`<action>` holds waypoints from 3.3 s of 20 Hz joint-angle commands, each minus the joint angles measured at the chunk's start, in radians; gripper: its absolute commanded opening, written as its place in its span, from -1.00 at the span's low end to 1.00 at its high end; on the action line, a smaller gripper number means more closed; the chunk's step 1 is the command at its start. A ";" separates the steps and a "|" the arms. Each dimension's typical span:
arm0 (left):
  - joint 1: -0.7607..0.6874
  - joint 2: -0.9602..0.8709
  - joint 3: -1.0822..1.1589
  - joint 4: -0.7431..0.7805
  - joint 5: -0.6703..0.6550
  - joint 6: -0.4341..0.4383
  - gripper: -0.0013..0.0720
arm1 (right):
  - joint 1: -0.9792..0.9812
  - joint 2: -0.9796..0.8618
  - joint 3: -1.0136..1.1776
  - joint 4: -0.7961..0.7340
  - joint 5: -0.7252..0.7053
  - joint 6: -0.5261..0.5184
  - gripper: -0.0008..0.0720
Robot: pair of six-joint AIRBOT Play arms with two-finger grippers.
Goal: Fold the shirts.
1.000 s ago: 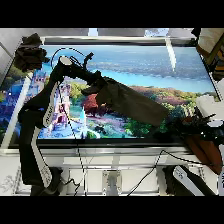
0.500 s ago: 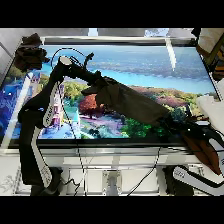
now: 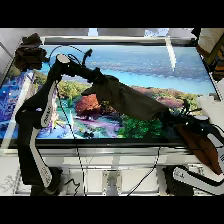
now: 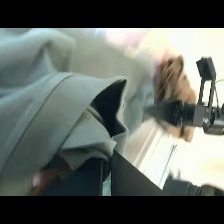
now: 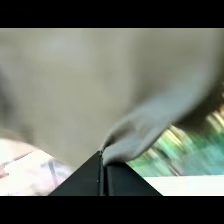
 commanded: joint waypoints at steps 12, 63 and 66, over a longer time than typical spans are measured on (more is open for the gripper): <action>0.096 0.679 0.000 0.150 0.078 0.116 -0.94 | -0.380 0.497 0.687 -0.021 0.442 0.103 -0.90; 0.115 0.324 -0.417 0.956 0.322 -0.216 0.98 | -0.032 -0.255 0.652 -0.669 -0.097 0.302 0.02; 0.115 0.330 -0.488 0.918 0.308 -0.192 0.98 | -0.130 -0.206 0.607 -0.692 -0.017 0.298 0.02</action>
